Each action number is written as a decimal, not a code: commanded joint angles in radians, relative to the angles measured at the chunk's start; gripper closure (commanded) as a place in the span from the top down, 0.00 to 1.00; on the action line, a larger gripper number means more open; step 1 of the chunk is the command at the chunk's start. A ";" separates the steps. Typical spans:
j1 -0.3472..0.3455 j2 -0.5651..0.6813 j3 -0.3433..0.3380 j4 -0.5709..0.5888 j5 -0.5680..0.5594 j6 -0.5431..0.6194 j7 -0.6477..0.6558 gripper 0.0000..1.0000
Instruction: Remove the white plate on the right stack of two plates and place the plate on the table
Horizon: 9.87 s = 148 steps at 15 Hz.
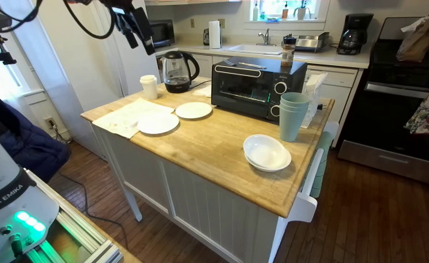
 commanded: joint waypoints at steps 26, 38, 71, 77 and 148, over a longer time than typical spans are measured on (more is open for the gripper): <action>-0.163 0.784 -0.067 0.357 -0.545 0.222 0.272 1.00; -0.140 1.114 -0.134 0.611 -0.336 0.206 -0.003 1.00; -0.080 1.247 -0.224 0.741 -0.356 0.163 0.112 0.57; -0.074 1.251 -0.222 0.747 -0.355 0.152 0.114 0.47; 0.063 1.064 -0.176 0.688 -0.466 -0.106 0.144 0.02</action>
